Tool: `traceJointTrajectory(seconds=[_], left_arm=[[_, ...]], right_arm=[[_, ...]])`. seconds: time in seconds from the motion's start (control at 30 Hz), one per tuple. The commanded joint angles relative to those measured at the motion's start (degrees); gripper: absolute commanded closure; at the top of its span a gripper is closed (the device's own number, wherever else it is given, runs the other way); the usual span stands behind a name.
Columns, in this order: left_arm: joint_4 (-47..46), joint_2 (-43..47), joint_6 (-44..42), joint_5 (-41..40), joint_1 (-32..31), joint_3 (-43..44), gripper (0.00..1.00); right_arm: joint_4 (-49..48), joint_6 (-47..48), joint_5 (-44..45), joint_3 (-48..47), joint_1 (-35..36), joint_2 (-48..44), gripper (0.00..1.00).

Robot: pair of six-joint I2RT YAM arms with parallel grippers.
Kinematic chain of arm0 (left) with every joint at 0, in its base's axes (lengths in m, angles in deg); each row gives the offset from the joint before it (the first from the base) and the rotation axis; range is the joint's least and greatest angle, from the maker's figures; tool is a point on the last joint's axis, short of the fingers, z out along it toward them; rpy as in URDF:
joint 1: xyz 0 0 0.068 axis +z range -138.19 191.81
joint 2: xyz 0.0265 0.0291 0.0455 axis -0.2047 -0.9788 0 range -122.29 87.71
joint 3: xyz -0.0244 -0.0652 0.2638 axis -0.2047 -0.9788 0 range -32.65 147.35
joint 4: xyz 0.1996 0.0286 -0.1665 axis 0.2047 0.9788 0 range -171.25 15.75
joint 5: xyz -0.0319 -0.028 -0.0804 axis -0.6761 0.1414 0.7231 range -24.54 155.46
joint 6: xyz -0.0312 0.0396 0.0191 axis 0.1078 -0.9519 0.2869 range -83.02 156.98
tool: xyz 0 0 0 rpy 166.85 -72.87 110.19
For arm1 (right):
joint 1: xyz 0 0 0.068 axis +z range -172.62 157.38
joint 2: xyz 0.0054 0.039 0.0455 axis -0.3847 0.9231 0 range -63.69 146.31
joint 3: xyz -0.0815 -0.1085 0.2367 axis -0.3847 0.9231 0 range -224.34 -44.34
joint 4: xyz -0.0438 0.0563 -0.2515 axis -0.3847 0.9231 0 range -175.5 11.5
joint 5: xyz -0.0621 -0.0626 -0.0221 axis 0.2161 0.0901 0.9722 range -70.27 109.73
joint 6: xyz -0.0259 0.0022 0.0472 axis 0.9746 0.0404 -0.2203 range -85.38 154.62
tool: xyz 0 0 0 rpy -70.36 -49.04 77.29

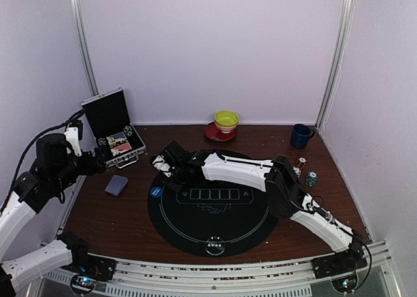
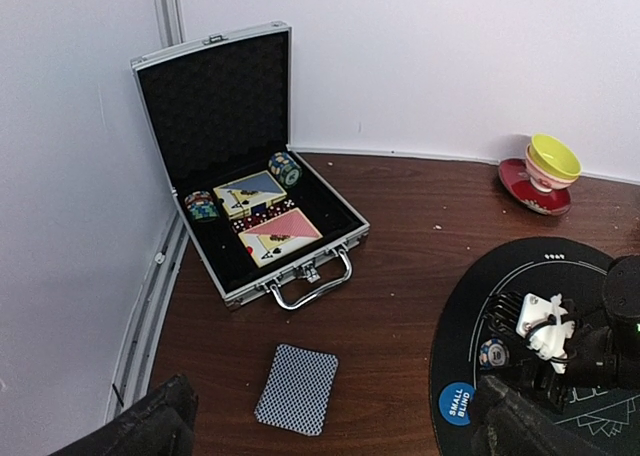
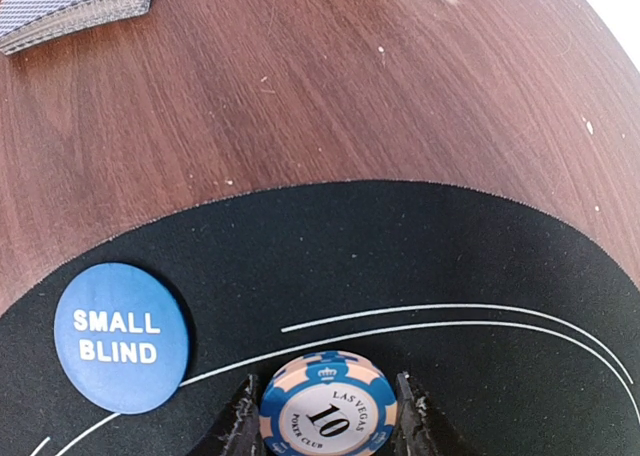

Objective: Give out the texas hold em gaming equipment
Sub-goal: Place the poker chips pile in the small blind area.

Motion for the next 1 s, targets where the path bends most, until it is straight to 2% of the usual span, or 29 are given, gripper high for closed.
traceJointTrajectory(seconds=[0.0,0.07,0.17,0.33,0.57,0.7,0.8,0.97], left_arm=[[-2.52,-0.14,-0.48,1.05,0.62,-0.3,0.02],[-2.59,-0.45,-0.95,1.55,0.65,-0.23,0.02],[-2.48,-1.38,-3.43,4.73,0.83,0.25,0.02],[-2.52,-3.88,-5.68,9.17,1.24,1.2,0.02],[-2.12,-11.62,-5.98,12.91,1.24,4.76,0.02],[-2.18,-19.53,-4.18,16.76,0.18,9.37,0.02],[-1.6,-27.0,-3.63,14.24,-4.68,14.65,0.02],[1.52,-43.0,-4.67,12.04,-13.59,26.97,0.02]], right_arm=[[-0.04,-0.18,0.13,-1.94,0.28,1.36,0.6],[0.16,0.07,0.11,-1.92,0.32,1.33,0.55],[0.35,0.47,0.24,-1.75,0.36,0.62,0.38],[0.66,1.79,2.34,-0.88,0.36,-2.83,0.21],[3.37,3.96,4.61,4.13,0.22,-15.9,0.01],[5.28,4.12,5.96,13.56,-0.58,-26.91,0.0],[6.82,2.93,7.46,22.04,-2.45,-34.86,0.0],[7.57,2.27,4.38,39.59,-9.14,-47.76,0.0]])
